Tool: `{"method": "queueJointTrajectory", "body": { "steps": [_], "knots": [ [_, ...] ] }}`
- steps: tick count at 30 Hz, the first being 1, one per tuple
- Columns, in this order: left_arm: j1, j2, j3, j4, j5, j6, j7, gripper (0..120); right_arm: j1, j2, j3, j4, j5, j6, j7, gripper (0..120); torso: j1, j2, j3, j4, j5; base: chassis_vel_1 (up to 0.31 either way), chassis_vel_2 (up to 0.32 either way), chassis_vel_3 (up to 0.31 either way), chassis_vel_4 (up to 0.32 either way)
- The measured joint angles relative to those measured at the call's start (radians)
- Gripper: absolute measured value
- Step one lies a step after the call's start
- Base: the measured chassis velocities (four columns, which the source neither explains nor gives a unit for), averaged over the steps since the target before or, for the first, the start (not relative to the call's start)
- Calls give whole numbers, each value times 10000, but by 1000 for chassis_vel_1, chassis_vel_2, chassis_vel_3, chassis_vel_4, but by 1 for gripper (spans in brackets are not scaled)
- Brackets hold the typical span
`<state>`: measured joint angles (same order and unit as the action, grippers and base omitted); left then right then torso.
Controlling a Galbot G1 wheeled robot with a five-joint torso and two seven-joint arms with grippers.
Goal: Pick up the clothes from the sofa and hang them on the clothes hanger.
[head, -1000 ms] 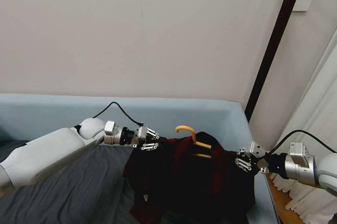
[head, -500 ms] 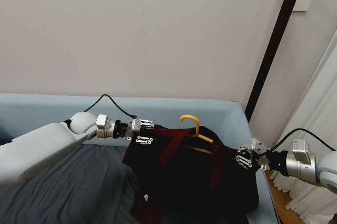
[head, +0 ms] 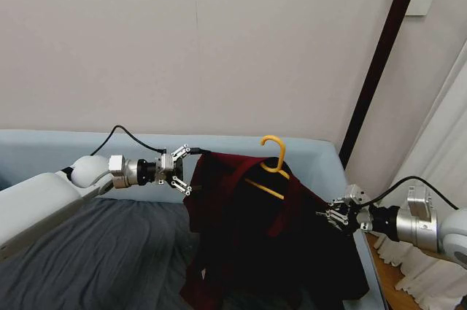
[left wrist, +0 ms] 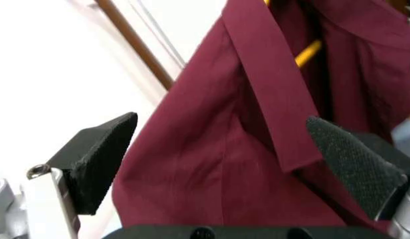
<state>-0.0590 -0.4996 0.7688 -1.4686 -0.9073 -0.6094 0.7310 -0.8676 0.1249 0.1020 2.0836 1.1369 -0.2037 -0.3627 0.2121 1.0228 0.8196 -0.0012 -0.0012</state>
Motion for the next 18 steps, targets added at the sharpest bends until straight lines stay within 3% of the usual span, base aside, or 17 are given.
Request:
{"method": "queueJointTrajectory", "body": {
  "steps": [9,14,15,18],
  "knots": [
    [1147,703,-1110,-1171,376,-38,-1980,100,155,240,255,158,467,-311,942,1,0,0,0,1,5,0,0,0,0],
    [2959,724,-1837,-2298,1452,1,-4656,100,224,287,595,357,1073,-1145,2390,1,0,0,0,-1,3,0,0,0,0],
    [2959,724,-1837,-2298,1452,1,-4656,100,224,287,595,357,1073,-1145,2390,1,0,0,0,-1,3,0,0,0,0],
    [3933,386,-2187,-2596,1893,62,-5969,100,175,305,821,669,1815,-1700,3340,1,-1,1,-1,-1,6,0,0,0,0]
  ]
}}
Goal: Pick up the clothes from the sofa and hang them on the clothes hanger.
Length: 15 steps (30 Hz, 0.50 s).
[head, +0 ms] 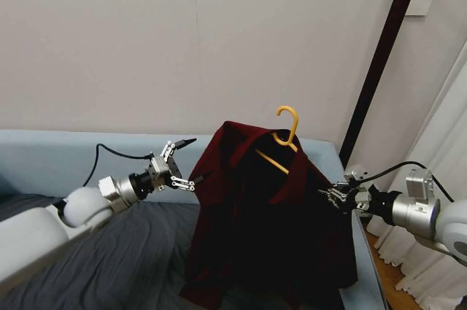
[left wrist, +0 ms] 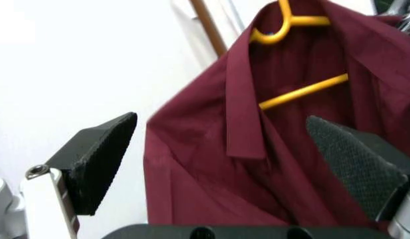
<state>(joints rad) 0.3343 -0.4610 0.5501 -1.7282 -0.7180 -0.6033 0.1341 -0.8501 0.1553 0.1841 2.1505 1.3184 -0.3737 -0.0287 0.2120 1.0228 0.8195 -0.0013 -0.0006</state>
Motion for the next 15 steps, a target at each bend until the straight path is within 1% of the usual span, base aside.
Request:
{"method": "queueJointTrajectory", "body": {
  "steps": [1,2,4,6,7,9,10,11,13,15],
  "knots": [
    [303,-179,-147,-30,108,60,-253,100,-17,22,67,82,147,-115,222,1,0,-1,1,1,-2,0,0,0,0],
    [303,-179,-147,-30,108,60,-253,100,-17,22,67,82,147,-115,222,1,0,-1,1,1,-2,0,0,0,0],
    [1149,-755,-659,3,478,220,-781,100,-60,97,214,321,534,-413,743,1,0,-1,0,0,-2,0,0,0,0],
    [1682,-1354,-989,86,946,413,-1428,100,-120,243,333,549,848,-669,1207,1,0,-1,2,2,-3,0,0,0,0],
    [1682,-1354,-989,86,946,413,-1428,100,-120,243,333,549,848,-669,1207,1,0,-1,2,2,-3,0,0,0,0],
    [1957,-1833,-1184,147,1181,572,-1854,100,-145,332,376,656,981,-765,1415,1,0,0,1,2,0,0,0,0,0],
    [2126,-2198,-1289,186,1326,693,-2132,100,-158,414,400,748,1074,-837,1607,1,0,0,1,1,-3,0,0,0,0],
    [2126,-2198,-1289,186,1326,693,-2132,100,-158,414,400,748,1074,-837,1607,1,0,0,1,1,-3,0,0,0,0],
    [2372,-3157,-1413,279,1664,1021,-2795,100,-162,640,411,988,1189,-928,1899,1,1,-1,1,-2,0,0,0,0,0],
    [2352,-3554,-1305,342,1783,1260,-3289,100,-167,687,409,1164,1213,-948,1932,1,0,-1,1,0,1,0,0,0,0]
  ]
}}
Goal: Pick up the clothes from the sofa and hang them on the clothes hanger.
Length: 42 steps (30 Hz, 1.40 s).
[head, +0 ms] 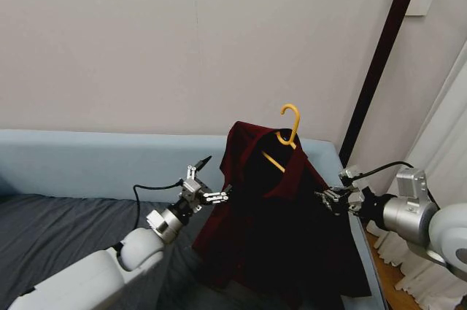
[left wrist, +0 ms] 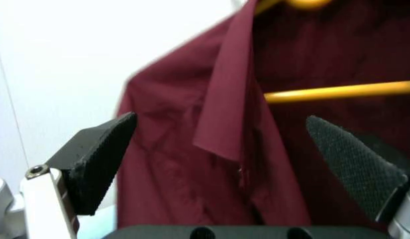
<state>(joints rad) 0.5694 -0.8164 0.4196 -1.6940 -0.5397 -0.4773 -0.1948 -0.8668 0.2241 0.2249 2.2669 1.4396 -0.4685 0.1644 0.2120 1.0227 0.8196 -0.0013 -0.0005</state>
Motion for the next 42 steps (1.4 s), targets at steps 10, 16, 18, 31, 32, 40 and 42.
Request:
{"method": "queueJointTrajectory", "body": {
  "steps": [10,16,18,31,32,40,42],
  "knots": [
    [-989,-1073,572,867,361,654,-1314,98,1,52,-43,54,-10,-1,13,1,0,-1,0,0,0,0,0,0,0],
    [-1187,-1253,640,1187,365,662,-1254,84,42,44,-45,-54,-10,12,24,1,1,-1,0,1,-1,0,0,0,0],
    [-1199,-1275,645,1286,366,590,-1175,76,42,41,-44,-69,-10,17,24,1,0,-1,0,3,-2,0,0,0,0],
    [-1300,-1498,660,1596,364,477,-1022,31,10,54,-88,24,-47,41,18,1,0,-1,0,1,-3,0,0,0,0],
    [-1301,-1499,661,1605,364,475,-1021,26,3,53,-88,35,-49,42,18,1,0,-1,1,1,-3,0,0,0,0],
    [-1524,-1343,666,1609,321,453,-1032,0,-13,63,-88,80,-86,51,60,1,1,0,0,1,-4,0,0,0,0],
    [-1770,-1155,683,1630,263,423,-1020,0,32,61,-115,79,-93,51,72,1,1,-1,0,0,-4,0,0,0,0]
  ]
}}
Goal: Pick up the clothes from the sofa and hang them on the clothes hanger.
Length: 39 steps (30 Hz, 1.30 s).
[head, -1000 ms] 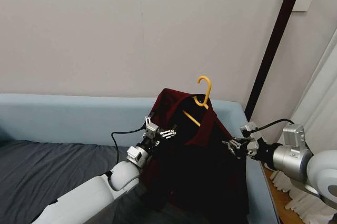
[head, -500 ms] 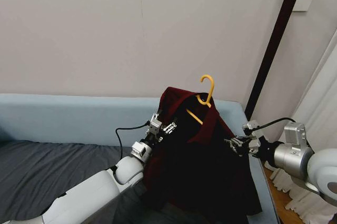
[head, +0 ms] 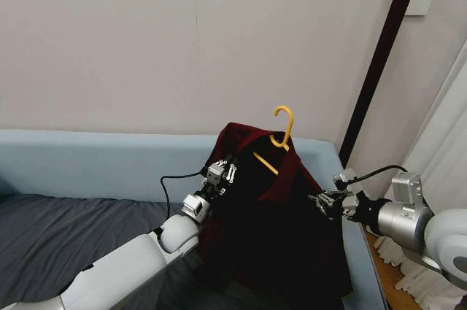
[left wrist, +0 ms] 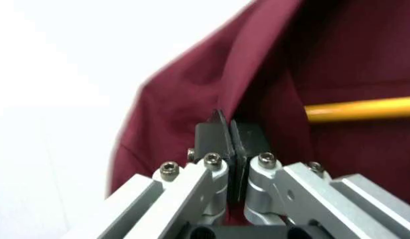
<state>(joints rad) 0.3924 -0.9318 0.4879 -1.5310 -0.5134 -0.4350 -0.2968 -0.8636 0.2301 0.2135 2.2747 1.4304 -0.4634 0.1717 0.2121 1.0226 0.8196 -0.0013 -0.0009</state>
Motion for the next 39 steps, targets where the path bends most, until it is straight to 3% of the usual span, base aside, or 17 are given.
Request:
{"method": "queueJointTrajectory", "body": {
  "steps": [14,22,26,39],
  "knots": [
    [-1701,1303,262,-310,-797,93,1103,0,81,72,-95,-309,107,2,143,1,0,2,0,3,0,0,0,0,0],
    [-4066,1281,1108,867,-956,59,1569,0,137,116,-88,-176,146,95,53,1,0,2,0,-1,1,0,0,0,0],
    [-4464,1213,1270,1079,-868,12,1801,0,141,117,-70,-185,139,104,48,1,0,2,-1,-2,3,0,0,0,0],
    [-3057,2391,1340,-1434,-597,144,1852,0,238,99,-161,-618,138,35,114,1,0,2,-1,3,1,0,0,0,0]
  ]
}}
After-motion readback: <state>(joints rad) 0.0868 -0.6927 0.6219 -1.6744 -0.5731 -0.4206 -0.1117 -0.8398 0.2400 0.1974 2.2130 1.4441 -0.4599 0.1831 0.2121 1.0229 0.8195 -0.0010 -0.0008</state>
